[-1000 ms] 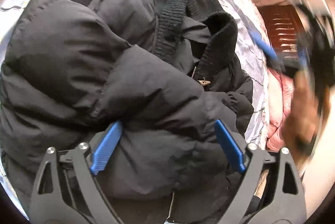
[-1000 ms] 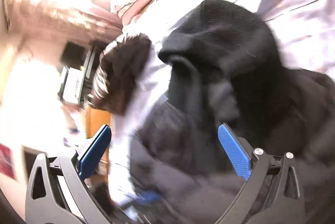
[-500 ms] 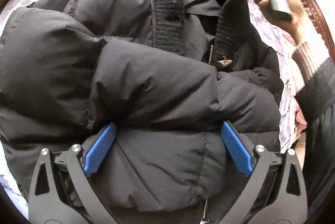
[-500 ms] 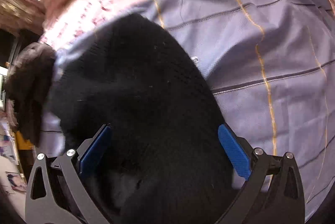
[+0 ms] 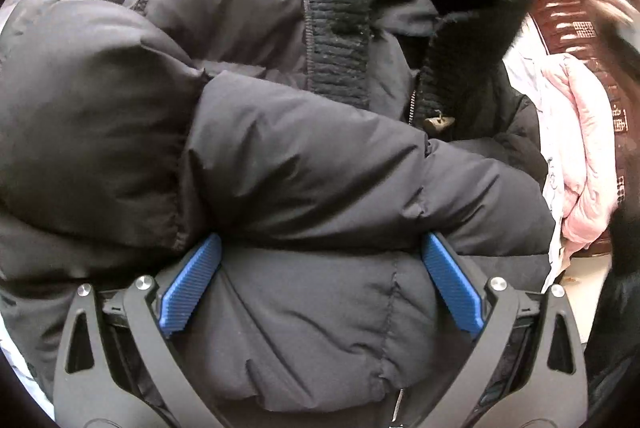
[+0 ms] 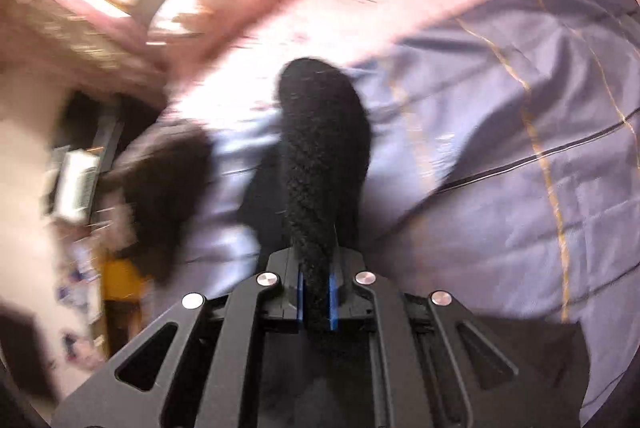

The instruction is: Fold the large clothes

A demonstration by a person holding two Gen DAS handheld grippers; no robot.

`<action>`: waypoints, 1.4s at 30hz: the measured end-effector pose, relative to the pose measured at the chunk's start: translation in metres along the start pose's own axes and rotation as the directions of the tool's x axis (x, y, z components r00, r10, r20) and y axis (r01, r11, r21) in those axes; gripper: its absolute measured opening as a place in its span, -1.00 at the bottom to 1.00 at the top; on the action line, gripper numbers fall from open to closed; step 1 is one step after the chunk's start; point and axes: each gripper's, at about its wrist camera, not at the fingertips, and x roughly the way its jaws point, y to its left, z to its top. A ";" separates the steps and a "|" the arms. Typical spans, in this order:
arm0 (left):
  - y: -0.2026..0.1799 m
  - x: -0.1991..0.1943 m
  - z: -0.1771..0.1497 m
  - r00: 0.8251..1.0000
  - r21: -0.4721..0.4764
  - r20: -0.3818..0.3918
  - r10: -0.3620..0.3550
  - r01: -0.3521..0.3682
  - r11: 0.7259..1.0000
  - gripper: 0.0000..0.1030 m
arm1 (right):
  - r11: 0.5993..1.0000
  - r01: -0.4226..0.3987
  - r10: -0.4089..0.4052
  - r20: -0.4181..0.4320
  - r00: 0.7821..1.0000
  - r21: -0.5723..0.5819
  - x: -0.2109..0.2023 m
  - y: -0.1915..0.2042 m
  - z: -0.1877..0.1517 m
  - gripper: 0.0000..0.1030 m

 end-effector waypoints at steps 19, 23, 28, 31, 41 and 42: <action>0.073 -0.057 -0.063 0.960 -0.480 0.073 -0.269 0.270 0.834 0.96 | 0.927 0.101 -0.216 -0.295 0.931 -0.360 -0.095 -0.031 -0.362 -0.34; 0.068 -0.060 -0.077 0.965 -0.490 0.056 -0.254 0.249 0.835 0.96 | 0.990 0.079 -0.091 -0.110 0.990 -0.114 -0.167 -0.070 -0.325 0.97; 0.062 -0.075 -0.078 0.975 -0.461 0.092 -0.202 0.221 0.859 0.96 | 0.979 0.100 -0.118 0.093 0.989 0.178 -0.203 -0.134 -0.275 0.97; 0.051 -0.081 -0.080 0.979 -0.439 0.098 -0.181 0.206 0.875 0.96 | 0.958 -0.012 0.002 0.033 0.999 0.287 -0.162 -0.163 -0.260 0.97; 0.078 -0.102 -0.077 0.986 -0.467 0.130 -0.104 0.154 0.870 0.96 | 0.970 -0.144 0.123 0.116 0.986 0.197 -0.126 -0.096 -0.209 -0.76; 0.088 -0.110 -0.077 0.985 -0.486 0.152 -0.086 0.150 0.861 0.96 | 0.973 -0.180 0.159 0.145 0.977 0.147 -0.136 -0.083 -0.204 -0.79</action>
